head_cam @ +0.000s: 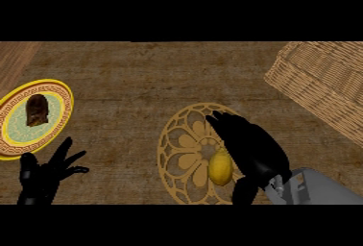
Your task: Pick the lemon from the placemat and place it in the basket
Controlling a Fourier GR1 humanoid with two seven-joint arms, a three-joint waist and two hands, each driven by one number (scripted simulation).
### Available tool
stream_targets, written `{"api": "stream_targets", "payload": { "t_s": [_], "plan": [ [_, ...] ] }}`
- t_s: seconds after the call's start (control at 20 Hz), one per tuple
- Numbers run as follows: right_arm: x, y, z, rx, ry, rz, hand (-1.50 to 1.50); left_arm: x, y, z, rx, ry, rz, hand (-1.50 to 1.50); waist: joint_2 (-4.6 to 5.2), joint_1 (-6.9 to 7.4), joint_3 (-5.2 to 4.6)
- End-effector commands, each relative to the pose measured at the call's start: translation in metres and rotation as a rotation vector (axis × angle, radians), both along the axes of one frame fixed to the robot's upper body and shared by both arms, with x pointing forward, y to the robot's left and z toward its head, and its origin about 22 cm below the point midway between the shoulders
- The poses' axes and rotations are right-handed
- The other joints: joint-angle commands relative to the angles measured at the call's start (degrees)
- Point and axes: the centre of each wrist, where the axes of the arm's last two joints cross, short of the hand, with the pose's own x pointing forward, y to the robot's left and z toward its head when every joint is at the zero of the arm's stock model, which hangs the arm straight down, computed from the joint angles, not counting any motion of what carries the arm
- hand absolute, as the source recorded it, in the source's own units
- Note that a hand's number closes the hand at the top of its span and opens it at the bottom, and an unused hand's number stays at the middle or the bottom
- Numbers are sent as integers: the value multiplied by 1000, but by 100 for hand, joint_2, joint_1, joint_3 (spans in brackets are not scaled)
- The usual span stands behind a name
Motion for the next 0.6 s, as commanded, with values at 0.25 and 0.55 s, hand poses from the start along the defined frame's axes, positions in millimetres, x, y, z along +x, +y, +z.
{"api": "stream_targets", "payload": {
  "t_s": [0.25,0.55],
  "plan": [
    [3,7,-23,-80,23,-14,-150,4,-23,-26,-46,58,-14,0,53,-41,-100],
    [13,9,-46,-124,85,-27,-150,6,-23,-26,-57,57,-32,0,61,-37,-101]
  ]
}}
